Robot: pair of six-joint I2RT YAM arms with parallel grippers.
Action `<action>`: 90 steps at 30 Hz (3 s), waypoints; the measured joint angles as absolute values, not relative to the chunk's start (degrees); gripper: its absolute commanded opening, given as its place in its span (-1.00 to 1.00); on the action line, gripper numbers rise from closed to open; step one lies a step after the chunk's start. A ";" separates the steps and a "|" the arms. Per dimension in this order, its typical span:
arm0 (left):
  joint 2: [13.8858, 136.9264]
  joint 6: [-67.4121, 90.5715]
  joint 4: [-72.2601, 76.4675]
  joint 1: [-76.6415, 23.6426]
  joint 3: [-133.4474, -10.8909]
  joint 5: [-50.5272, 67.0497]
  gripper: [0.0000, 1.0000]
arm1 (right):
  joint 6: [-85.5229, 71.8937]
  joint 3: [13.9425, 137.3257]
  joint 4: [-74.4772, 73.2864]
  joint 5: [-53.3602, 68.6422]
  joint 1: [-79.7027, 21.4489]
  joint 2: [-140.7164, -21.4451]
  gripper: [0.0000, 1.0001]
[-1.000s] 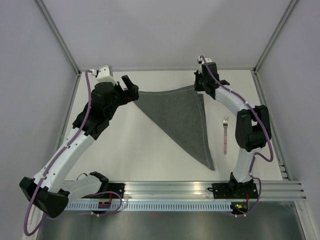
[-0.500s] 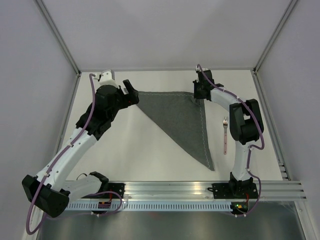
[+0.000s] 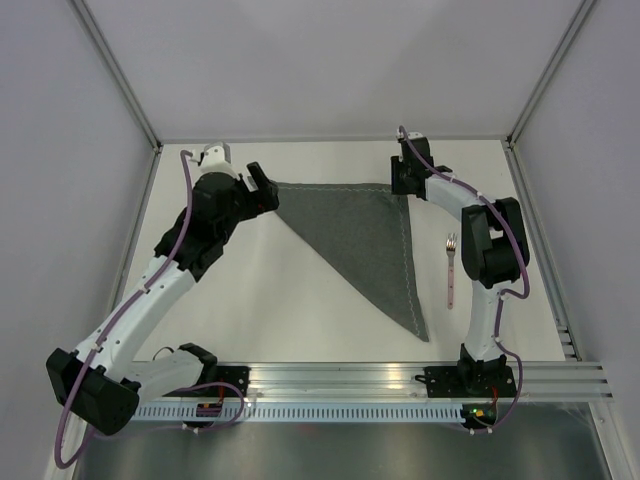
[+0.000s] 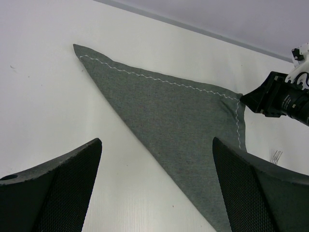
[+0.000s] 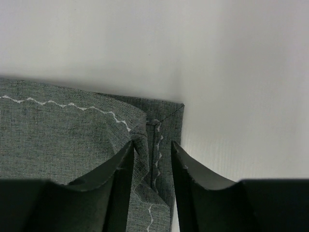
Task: Fold the napkin, place the utensils inside, and roll it up
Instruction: Fold the napkin at the center of the board, then pick up the fork at the center of the board.
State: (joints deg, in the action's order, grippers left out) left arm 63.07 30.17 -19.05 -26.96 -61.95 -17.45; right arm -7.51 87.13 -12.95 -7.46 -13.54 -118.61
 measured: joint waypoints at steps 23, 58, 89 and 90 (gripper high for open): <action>63.59 32.12 -8.23 -27.73 -47.16 -3.44 0.79 | -4.23 88.23 -16.58 -3.25 -10.70 -115.94 0.19; 84.77 40.88 11.51 -36.75 -45.71 5.13 0.44 | 26.33 55.02 -40.88 9.89 3.46 -82.83 0.01; 86.98 42.30 15.86 -37.10 -45.71 7.62 0.50 | 17.45 55.72 -39.53 8.93 5.54 -95.85 -0.38; 86.80 42.30 15.77 -37.10 -45.71 7.62 0.50 | 17.41 55.75 -39.44 8.54 5.21 -95.92 -0.43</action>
State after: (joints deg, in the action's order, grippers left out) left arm 86.80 42.30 15.77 -37.10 -45.71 7.62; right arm 17.41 55.75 -39.44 8.54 5.21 -95.92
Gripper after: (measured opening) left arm 0.746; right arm 0.336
